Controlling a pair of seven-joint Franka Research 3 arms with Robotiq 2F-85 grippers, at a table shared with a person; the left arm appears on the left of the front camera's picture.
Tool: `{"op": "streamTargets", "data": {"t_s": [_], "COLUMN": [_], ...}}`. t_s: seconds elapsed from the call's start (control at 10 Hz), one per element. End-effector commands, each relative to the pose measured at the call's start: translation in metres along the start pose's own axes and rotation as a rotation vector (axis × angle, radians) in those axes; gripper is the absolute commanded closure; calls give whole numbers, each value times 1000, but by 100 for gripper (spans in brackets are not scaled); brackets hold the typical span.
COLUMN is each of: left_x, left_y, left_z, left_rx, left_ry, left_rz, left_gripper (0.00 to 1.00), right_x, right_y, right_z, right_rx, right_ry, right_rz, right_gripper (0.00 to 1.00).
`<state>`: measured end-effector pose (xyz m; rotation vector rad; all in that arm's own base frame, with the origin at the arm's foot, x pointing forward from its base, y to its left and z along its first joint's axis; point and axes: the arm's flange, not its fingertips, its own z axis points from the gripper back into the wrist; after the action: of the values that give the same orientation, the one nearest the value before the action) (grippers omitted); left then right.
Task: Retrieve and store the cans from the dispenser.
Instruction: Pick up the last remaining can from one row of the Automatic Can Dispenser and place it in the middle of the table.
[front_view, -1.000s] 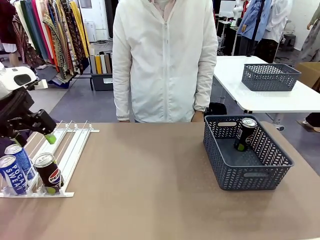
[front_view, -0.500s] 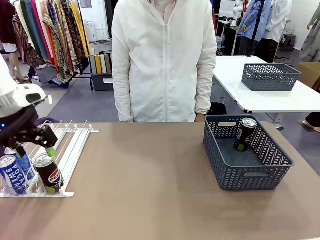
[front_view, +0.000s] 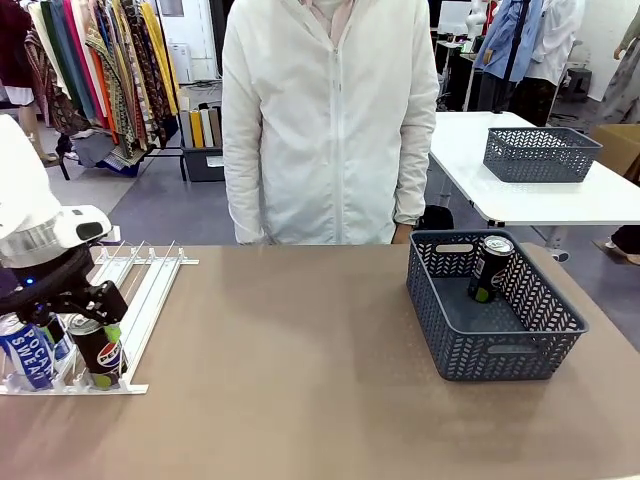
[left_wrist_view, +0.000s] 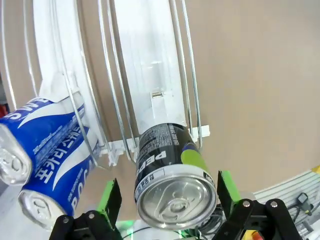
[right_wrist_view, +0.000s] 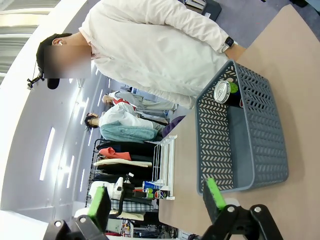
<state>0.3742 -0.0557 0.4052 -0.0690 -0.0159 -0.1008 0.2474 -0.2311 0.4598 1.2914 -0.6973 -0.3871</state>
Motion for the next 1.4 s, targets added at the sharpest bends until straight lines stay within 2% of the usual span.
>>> {"op": "streamTargets", "data": {"t_s": [0.0, 0.4, 0.5, 0.6, 0.7, 1.1, 1.3], "left_x": [2, 7, 8, 8, 7, 8, 1], "left_y": [-3, -6, -6, -7, -7, -8, -10], "left_z": [-3, -6, -5, -5, -4, -5, 17], "left_rx": [-9, 7, 7, 9, 13, 16, 27], "left_ry": [-23, -41, -38, -37, -45, -46, -75], "left_rz": [14, 2, 7, 7, -1, -13, -22], "left_gripper": [0, 0, 13, 71, 100, 100, 100], "right_x": [3, 3, 3, 3, 3, 3, 3], "right_y": [3, 3, 3, 3, 3, 3, 3], "right_z": [-1, -1, -1, -1, -1, -1, -1], "right_rx": [25, 25, 25, 25, 25, 25, 25], "right_ry": [-18, -18, -18, -18, -18, -18, -18], "right_rz": [7, 7, 7, 7, 7, 7, 7], "right_gripper": [0, 0, 0, 0, 0, 0, 0]}}
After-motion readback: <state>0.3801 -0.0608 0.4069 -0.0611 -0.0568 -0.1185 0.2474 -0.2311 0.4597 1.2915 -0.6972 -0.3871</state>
